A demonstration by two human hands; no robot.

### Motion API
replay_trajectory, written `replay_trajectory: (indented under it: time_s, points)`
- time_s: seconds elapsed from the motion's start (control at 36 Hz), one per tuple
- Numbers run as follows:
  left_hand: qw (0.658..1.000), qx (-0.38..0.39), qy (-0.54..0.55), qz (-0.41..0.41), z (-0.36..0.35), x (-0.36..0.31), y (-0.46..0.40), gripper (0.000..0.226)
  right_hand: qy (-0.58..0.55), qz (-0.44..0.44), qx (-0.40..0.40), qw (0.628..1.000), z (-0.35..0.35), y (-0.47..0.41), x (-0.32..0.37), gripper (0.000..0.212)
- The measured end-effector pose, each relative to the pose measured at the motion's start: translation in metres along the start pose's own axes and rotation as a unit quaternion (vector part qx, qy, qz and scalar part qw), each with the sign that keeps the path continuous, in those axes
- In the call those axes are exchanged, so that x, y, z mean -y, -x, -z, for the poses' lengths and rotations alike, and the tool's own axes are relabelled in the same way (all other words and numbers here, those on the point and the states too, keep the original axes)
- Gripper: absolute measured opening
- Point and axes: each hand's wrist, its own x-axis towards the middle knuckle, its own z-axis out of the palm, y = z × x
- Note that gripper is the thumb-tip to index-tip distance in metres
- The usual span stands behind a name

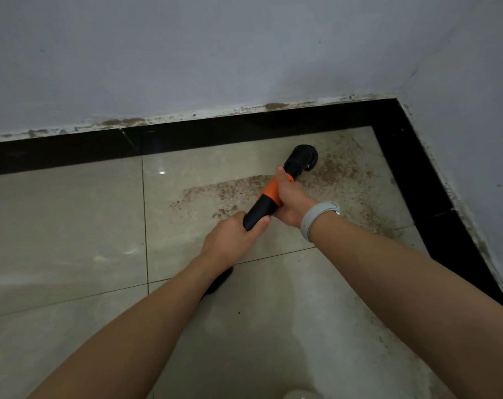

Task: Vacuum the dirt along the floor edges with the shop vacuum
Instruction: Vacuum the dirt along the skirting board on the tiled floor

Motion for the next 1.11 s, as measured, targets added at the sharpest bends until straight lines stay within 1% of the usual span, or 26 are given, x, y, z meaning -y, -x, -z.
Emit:
replay_trajectory:
  time_s: [0.14,0.25,0.33,0.44,0.61,0.75,0.83,0.94,1.03,1.11]
  points:
    - [1.0,0.025,-0.002,-0.018,-0.013,-0.017,-0.014,0.047,-0.004,0.004,-0.025,1.0,0.02,-0.009,0.011,0.035]
    - [0.999,0.04,0.0,-0.025,-0.019,-0.03,-0.025,0.044,-0.007,0.023,-0.035,0.999,0.031,-0.015,0.023,0.039]
    - [0.999,0.02,-0.024,-0.028,-0.021,-0.039,-0.032,0.042,-0.019,0.035,-0.048,0.998,0.034,-0.018,0.032,0.036]
    - [0.997,-0.022,-0.063,-0.029,-0.017,-0.038,-0.026,0.047,-0.062,0.035,-0.023,0.997,0.028,-0.014,0.031,0.032]
    - [0.994,-0.054,-0.092,-0.01,0.008,-0.008,0.004,0.045,-0.079,-0.001,0.029,0.996,0.0,-0.001,0.001,0.031]
    - [0.993,-0.102,-0.064,0.019,0.03,0.03,0.039,0.043,-0.057,-0.014,0.064,0.996,-0.04,0.021,-0.027,0.028]
    - [0.99,-0.13,-0.045,0.04,0.042,0.056,0.068,0.042,-0.027,-0.038,0.091,0.995,-0.068,0.038,-0.049,0.03]
    - [0.986,-0.141,-0.037,0.078,0.062,0.089,0.101,0.042,0.008,-0.064,0.126,0.99,-0.102,0.061,-0.078,0.033]
    - [0.982,-0.152,-0.022,0.11,0.074,0.112,0.122,0.042,0.041,-0.064,0.145,0.987,-0.129,0.076,-0.1,0.038]
    - [0.977,-0.167,0.021,0.131,0.081,0.129,0.143,0.049,0.075,-0.062,0.172,0.98,-0.15,0.092,-0.124,0.037]
